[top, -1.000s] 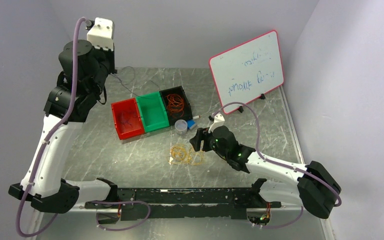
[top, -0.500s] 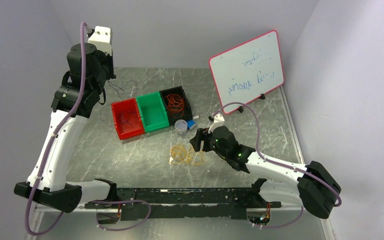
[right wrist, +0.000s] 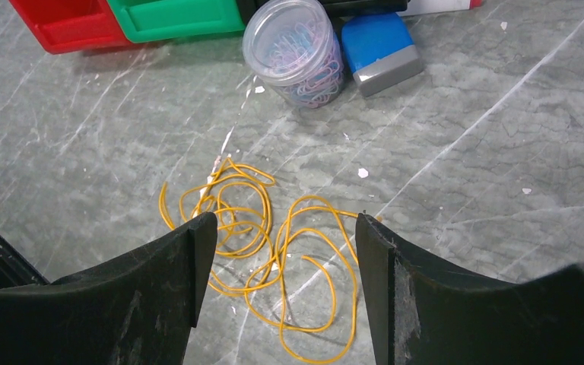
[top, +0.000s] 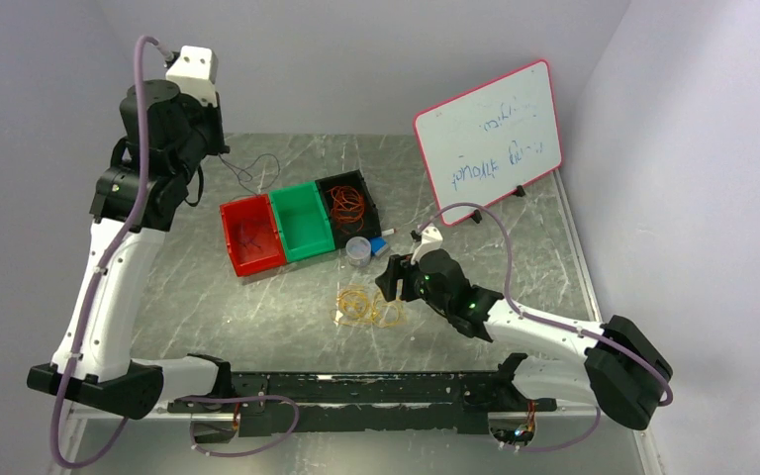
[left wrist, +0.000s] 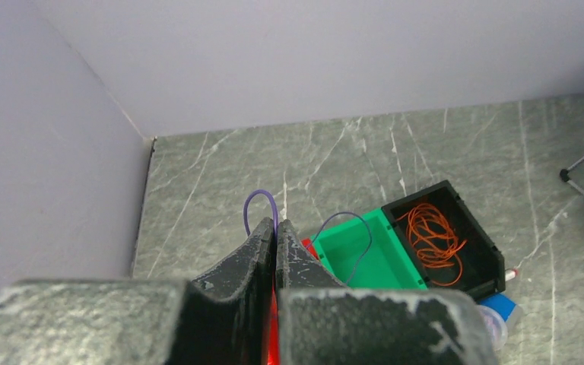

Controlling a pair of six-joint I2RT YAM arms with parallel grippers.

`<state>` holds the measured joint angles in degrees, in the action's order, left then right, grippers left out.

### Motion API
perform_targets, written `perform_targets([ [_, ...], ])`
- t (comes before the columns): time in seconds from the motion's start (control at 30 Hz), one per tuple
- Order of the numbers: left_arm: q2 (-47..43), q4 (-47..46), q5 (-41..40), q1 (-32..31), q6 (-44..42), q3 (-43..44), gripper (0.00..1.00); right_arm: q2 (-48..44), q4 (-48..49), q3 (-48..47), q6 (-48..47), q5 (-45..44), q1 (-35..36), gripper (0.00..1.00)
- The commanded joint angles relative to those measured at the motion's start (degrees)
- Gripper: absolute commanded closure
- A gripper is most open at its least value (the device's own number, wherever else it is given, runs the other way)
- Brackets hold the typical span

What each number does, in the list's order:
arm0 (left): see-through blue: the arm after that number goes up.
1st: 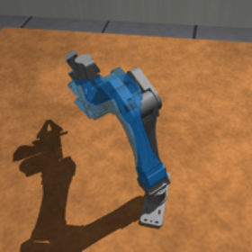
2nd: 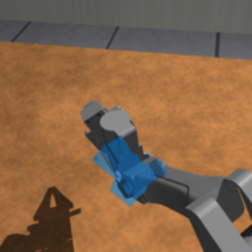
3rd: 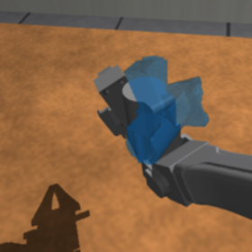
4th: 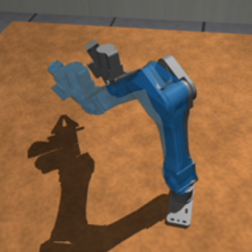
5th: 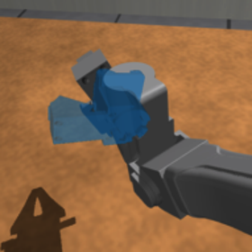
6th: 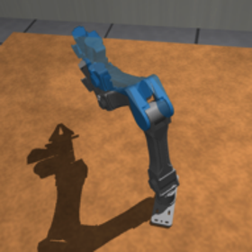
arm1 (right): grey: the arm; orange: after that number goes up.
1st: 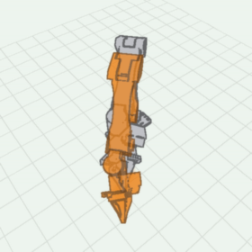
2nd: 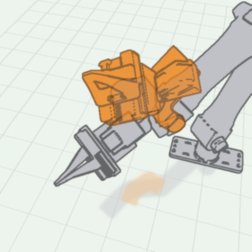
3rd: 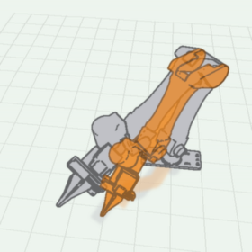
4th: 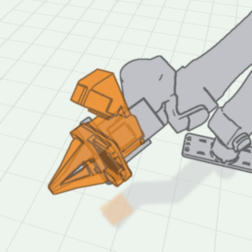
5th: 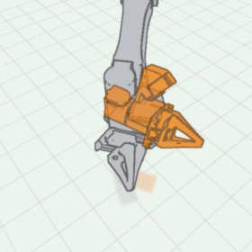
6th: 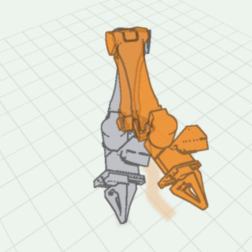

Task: Untangle the cables

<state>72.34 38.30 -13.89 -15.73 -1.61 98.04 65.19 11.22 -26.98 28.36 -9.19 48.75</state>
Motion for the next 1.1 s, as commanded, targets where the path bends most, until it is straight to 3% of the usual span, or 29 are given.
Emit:
perform_targets([
  [0.0, -0.4, 2.0, 2.5, 0.6, 0.9, 5.9, 0.93, 0.7, 0.9, -0.4, -0.6, 0.2, 0.0, 0.29],
  [0.63, -1.9, 0.7, 5.4, 0.6, -0.2, 20.8, 0.93, 2.0, 1.6, -0.7, -0.6, 1.2, 0.0, 0.29],
  [1.07, -4.1, -11.3, 5.8, 0.6, -2.5, 23.4, 0.93, 2.5, 2.1, -0.6, -0.5, 1.6, 0.0, 0.29],
])
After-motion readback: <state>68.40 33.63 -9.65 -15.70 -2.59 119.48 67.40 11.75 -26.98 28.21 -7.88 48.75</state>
